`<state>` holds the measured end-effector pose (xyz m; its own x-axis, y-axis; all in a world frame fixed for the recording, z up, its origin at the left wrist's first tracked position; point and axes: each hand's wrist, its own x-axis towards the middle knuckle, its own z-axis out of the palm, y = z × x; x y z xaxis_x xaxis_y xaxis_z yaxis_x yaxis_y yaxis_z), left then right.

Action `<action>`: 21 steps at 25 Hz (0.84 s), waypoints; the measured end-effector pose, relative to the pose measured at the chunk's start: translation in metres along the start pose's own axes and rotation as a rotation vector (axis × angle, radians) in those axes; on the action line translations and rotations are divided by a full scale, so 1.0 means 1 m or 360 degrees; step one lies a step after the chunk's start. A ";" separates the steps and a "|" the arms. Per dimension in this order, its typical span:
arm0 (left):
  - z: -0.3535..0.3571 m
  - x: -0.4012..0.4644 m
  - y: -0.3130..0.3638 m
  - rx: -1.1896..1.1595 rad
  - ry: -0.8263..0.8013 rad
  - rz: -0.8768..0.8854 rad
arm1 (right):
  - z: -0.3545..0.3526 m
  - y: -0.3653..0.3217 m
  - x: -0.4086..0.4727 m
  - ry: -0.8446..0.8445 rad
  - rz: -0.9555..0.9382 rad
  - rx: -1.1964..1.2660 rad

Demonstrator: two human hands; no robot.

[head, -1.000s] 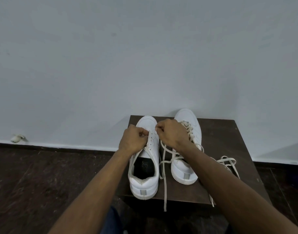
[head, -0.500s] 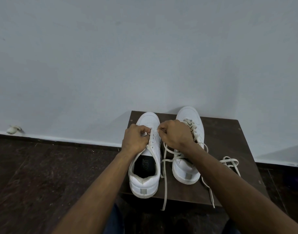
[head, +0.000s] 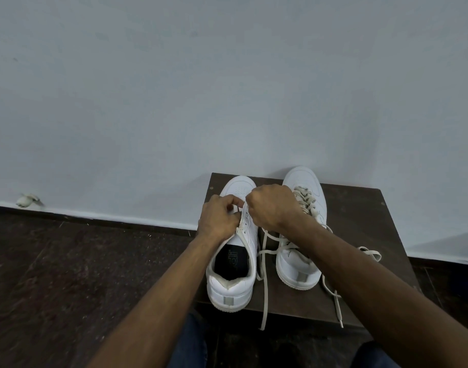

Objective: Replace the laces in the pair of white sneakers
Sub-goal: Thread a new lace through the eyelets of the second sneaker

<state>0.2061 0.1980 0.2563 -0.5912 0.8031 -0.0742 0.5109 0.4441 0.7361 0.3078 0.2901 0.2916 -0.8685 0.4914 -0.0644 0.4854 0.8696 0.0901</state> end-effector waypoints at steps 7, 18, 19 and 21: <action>0.004 0.012 0.004 0.0382 -0.0137 -0.0026 | 0.024 0.008 -0.003 -0.0001 0.0315 0.0623; -0.068 0.006 0.020 -0.0229 0.0108 -0.0162 | 0.009 -0.003 -0.014 -0.0076 0.0076 0.0939; -0.086 0.003 0.026 -0.0527 0.0213 -0.0193 | 0.008 -0.003 -0.012 -0.0093 0.0125 0.0998; -0.125 -0.004 0.042 -0.1064 0.0398 -0.0175 | 0.005 -0.003 -0.010 -0.0138 0.0258 0.1210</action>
<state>0.1523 0.1640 0.3714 -0.7834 0.6170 -0.0742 -0.0035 0.1150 0.9934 0.3151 0.2826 0.2871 -0.7851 0.5899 -0.1887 0.5682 0.5648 -0.5984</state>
